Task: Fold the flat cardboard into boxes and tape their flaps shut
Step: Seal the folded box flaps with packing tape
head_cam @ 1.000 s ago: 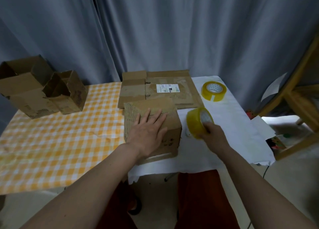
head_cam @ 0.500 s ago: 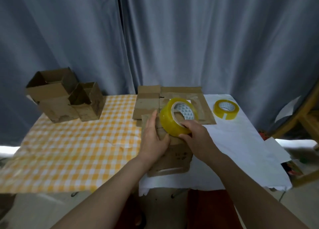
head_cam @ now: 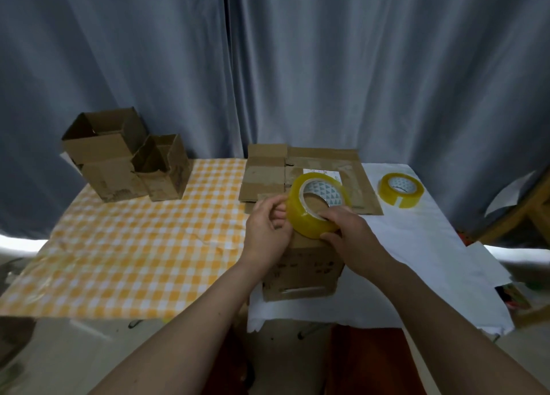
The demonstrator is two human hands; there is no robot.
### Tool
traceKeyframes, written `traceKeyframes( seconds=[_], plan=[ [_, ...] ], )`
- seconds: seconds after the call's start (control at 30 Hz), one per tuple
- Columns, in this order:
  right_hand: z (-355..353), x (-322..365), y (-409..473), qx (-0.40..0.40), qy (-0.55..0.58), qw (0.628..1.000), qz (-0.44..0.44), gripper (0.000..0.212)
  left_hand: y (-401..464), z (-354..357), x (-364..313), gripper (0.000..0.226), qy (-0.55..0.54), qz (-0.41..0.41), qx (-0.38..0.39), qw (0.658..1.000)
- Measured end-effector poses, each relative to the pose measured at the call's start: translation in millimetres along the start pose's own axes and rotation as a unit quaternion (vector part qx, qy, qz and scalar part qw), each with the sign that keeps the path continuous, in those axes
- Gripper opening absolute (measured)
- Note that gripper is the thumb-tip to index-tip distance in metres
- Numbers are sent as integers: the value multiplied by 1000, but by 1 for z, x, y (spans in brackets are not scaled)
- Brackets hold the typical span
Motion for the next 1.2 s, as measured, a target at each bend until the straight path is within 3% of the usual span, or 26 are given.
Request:
traceKeyframes(
  seconds=[0.17,0.27,0.47,0.6,0.7,0.8,0.87,0.97,1.07,1.2],
  plan=[
    [3,4,2,23,-1,1000,-9,40,7,-2,23,14,9,-81,8,997],
    [8,5,2,47,-14,999,-11,43,5,-1,32,11,15,-120,22,992],
    [17,7,1,80,-53,995,-23,46,3,-7,33,7,21,-104,16,994],
    [10,10,3,26,-96,994,-42,53,0,-7,28,14,27,-68,-12,997],
    [9,9,5,-3,-122,991,-47,78,1,-10,40,17,-49,-128,-45,990],
    [8,10,6,-29,-51,998,-26,93,2,-11,48,18,-138,-199,-67,968],
    [-4,8,9,-111,3,994,-3,89,5,-12,48,15,-170,-222,-80,957],
    [-15,-13,14,-207,139,961,119,77,7,-15,51,12,-201,-249,-97,942],
    [2,-27,16,-215,284,912,205,71,1,-16,58,13,-210,-278,-97,932],
    [22,-35,20,-190,309,902,233,61,-4,-24,62,11,-221,-288,-110,925]
  ],
)
Point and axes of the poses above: each hand's wrist, its own y-axis towards the middle knuckle, its own z-axis out of the palm, x = y × z, the point moved 10 cm from there along y, towards the middle knuckle, and after that the axes turned 12 degrees about -x, right-handed, at the moved point
